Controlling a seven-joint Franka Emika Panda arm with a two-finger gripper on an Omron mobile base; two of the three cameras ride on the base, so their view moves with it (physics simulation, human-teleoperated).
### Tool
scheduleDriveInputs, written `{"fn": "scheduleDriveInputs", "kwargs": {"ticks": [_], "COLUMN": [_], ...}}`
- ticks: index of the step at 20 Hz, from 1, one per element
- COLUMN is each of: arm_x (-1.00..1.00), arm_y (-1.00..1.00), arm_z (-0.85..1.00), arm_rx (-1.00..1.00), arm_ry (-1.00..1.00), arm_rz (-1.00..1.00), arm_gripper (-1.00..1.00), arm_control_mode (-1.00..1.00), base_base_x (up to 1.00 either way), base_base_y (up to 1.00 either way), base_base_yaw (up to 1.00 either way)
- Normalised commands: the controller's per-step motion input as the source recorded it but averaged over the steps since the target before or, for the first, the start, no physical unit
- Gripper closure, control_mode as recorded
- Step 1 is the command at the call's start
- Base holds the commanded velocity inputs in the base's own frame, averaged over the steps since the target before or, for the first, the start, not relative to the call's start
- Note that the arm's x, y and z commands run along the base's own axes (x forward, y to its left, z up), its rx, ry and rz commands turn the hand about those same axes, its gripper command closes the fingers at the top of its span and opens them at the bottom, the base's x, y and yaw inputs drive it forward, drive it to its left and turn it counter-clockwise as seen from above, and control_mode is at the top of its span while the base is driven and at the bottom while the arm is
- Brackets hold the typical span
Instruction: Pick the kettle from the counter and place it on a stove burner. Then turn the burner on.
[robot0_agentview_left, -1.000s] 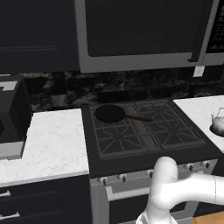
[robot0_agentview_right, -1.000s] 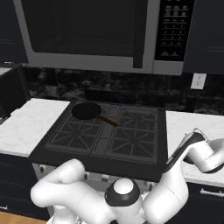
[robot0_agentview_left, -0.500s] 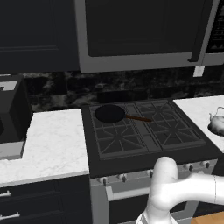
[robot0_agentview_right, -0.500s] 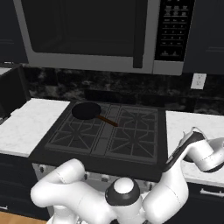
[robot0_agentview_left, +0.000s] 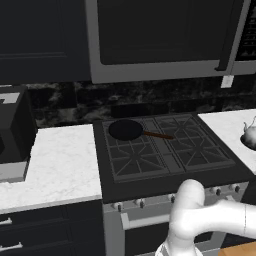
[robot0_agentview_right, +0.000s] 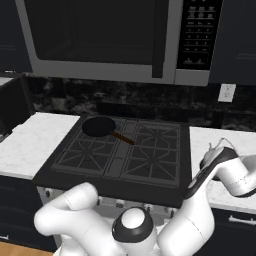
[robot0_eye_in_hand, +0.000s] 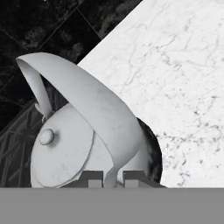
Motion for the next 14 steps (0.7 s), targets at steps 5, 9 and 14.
{"fn": "scheduleDriveInputs", "kwargs": {"ticks": [5,9,14], "arm_x": [-0.29,-0.20,-0.09], "arm_y": [0.63,0.78,0.84], "arm_z": [0.29,0.22,0.14], "arm_rx": [-0.06,-0.09,-0.11], "arm_ry": [-0.02,0.00,0.00], "arm_rz": [0.01,0.02,0.00], "arm_gripper": [1.00,1.00,1.00], "arm_control_mode": [-1.00,-1.00,-1.00], "base_base_x": [0.00,0.00,0.00], "base_base_y": [0.00,0.00,0.00], "base_base_yaw": [0.00,0.00,0.00]}}
